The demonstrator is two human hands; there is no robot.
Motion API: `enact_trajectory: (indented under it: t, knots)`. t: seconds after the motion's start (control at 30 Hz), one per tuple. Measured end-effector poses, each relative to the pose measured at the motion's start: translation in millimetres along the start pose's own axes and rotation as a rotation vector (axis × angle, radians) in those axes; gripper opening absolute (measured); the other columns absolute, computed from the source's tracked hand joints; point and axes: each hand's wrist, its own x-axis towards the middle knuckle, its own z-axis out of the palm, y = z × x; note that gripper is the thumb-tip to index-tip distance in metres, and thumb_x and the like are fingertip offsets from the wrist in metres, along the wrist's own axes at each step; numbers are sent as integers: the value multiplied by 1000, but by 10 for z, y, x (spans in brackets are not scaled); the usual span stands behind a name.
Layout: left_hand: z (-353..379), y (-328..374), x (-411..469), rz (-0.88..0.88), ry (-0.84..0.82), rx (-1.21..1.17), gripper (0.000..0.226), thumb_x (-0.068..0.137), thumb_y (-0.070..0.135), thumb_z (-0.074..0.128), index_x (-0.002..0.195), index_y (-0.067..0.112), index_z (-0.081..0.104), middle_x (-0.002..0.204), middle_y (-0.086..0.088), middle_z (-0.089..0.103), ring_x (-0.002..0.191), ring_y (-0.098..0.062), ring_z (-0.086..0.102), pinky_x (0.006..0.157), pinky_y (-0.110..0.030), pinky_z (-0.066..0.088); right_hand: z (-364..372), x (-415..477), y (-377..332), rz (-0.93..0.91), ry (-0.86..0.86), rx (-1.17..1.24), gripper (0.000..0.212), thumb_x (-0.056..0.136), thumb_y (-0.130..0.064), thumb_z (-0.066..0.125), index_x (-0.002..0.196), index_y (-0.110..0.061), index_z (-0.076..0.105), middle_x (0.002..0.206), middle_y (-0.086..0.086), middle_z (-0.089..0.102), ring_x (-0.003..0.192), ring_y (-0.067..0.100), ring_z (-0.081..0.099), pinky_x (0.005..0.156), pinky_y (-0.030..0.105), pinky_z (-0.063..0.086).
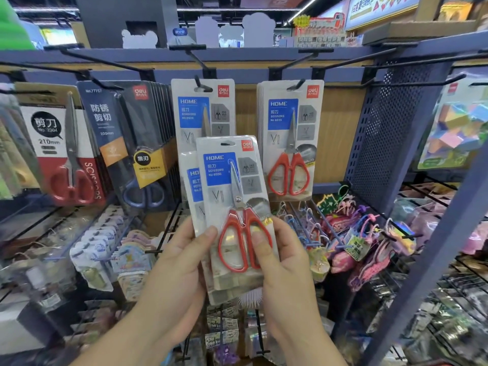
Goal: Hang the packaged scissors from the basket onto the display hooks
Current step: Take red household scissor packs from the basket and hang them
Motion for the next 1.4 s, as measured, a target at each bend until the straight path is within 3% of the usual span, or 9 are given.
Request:
enact_trajectory:
  t: [0.1,0.23,0.33,0.47,0.63,0.77,1.03,1.23,1.4]
  knots:
    - [35,-6,-6,-19,17,0,36,95,22,55,127,25,72,125,-9,76,114,-34,74,93,-64,59,-23,14,14,9,31,57,15,93,-24,67,105,-27,75,110,7,78,102,22,75,80,30,60]
    - [41,15,21,33,87,76,30,104,21,51,122,26,73,117,-9,79,98,-29,79,76,-53,66,-124,33,-19,-25,99,83,18,87,-33,65,100,-22,71,100,5,78,88,18,74,76,31,60]
    - [-4,50,63,83,164,201,30,109,24,48,114,35,75,108,-5,81,81,-21,79,68,-49,66,-244,81,-133,-179,157,-66,20,89,-38,61,92,-18,65,78,-10,69,72,4,63,66,18,51]
    - [-29,123,98,150,199,256,29,110,22,47,110,34,74,101,1,81,73,-10,76,51,-32,60,-386,212,-320,-288,193,-75,19,92,-35,58,96,-17,60,80,-9,65,72,4,60,65,19,51]
    - [-16,187,83,148,187,318,27,110,28,46,112,37,72,101,0,81,73,-15,76,48,-35,58,-465,461,-576,-398,205,-142,14,96,-34,57,96,-21,59,78,-17,64,71,0,60,66,17,50]
    - [20,227,56,145,190,320,26,110,28,46,115,35,70,96,-1,79,65,-17,73,39,-30,51,-479,593,-603,-357,192,-184,13,107,-18,54,94,-19,58,74,-17,65,67,-1,60,62,17,50]
    - [-41,285,69,180,210,370,29,111,28,45,110,38,73,99,-3,81,73,-21,77,43,-33,56,-498,656,-536,-249,212,-225,16,105,-21,59,101,-6,63,77,4,67,58,15,62,42,27,49]
    - [-129,357,153,269,204,491,31,111,25,47,104,35,76,91,-6,81,70,-17,76,53,-34,61,-529,719,-493,-277,203,-300,12,104,-25,63,95,-18,66,78,3,70,60,13,63,47,28,49]
    - [-28,492,219,325,151,543,28,111,23,46,107,28,73,75,-1,75,59,-11,71,46,-25,56,-585,855,-404,-259,215,-425,12,102,-39,64,93,-30,67,90,3,75,78,25,71,64,44,57]
